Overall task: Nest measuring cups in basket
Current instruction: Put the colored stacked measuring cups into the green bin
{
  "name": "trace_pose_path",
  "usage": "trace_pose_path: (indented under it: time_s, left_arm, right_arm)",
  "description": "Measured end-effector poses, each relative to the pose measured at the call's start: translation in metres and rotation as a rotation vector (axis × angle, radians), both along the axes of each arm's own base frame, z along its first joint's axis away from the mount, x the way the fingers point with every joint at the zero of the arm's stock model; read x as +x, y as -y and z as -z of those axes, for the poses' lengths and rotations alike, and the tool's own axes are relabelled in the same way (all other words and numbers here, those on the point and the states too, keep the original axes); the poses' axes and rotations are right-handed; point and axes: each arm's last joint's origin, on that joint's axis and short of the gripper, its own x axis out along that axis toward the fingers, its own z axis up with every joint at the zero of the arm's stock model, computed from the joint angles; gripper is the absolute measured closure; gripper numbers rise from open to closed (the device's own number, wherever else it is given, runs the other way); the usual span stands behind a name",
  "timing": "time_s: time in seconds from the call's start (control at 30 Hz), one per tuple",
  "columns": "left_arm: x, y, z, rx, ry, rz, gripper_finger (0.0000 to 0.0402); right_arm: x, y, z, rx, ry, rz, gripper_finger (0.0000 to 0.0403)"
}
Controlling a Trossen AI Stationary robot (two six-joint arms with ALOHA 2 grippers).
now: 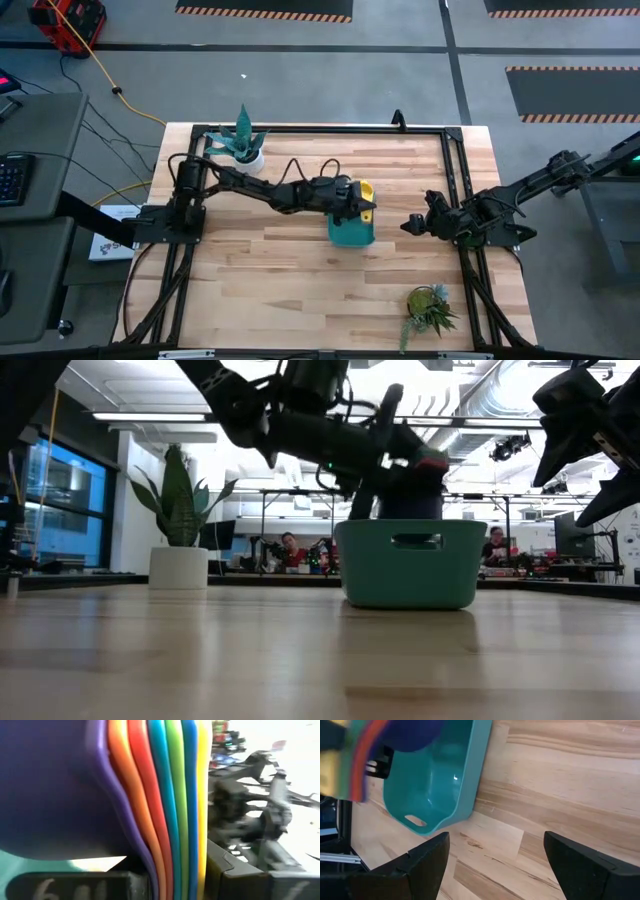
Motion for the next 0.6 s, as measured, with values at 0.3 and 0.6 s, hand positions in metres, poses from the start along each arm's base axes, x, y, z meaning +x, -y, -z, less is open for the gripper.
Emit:
trace_pose_path:
  time_s: [0.3, 0.6]
  left_arm:
    - [0.002, 0.002, 0.019, -0.03, -0.055, 0.033, 0.0322]
    - [-0.001, -0.003, 0.027, -0.023, -0.138, 0.015, 0.0322]
  right_arm:
    - [0.0, 0.001, 0.0, -0.016, 0.011, 0.024, 0.0088]
    - [0.0, 0.001, 0.0, -0.015, 0.011, 0.025, 0.0088]
